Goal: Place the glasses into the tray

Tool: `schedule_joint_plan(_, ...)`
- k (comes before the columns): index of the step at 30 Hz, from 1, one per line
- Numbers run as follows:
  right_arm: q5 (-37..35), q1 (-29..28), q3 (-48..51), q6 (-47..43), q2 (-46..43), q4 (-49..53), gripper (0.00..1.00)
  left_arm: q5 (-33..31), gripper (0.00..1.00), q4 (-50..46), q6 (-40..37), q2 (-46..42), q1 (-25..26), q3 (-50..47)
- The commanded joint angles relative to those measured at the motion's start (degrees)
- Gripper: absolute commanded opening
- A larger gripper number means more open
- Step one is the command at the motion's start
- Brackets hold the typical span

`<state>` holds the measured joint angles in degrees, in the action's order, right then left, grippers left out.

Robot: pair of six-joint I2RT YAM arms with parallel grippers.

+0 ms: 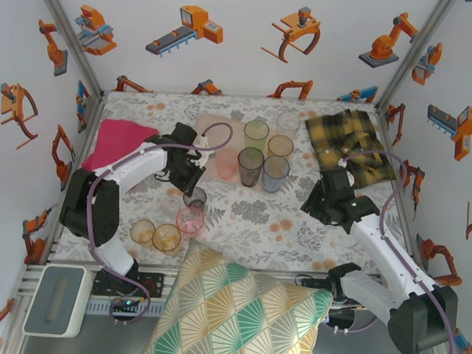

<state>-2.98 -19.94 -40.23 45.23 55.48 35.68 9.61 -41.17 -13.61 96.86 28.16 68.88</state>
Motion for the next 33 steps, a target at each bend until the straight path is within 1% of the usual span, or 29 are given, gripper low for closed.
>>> schedule_joint_plan(1, -0.6, 0.4, 0.6, 0.6, -0.2, 0.2, 0.4, -1.1, 0.25, 0.1, -0.2, -0.2, 0.4, -0.2)
schedule_joint_plan(8, -0.5, 0.5, 0.9, 0.7, -0.3, 0.0, 0.4, -2.0, 0.17, -0.4, -0.4, -0.9, 0.4, -0.1)
schedule_joint_plan(20, -0.4, 0.5, 1.0, 0.7, -0.2, -0.3, 0.4, -2.3, 0.16, -3.4, -0.3, -1.9, 0.1, 3.7)
schedule_joint_plan(33, -0.5, 0.5, 1.3, 0.7, 0.2, -0.9, 0.4, -3.4, 0.17, -6.7, 0.1, -2.3, -2.6, 10.2)
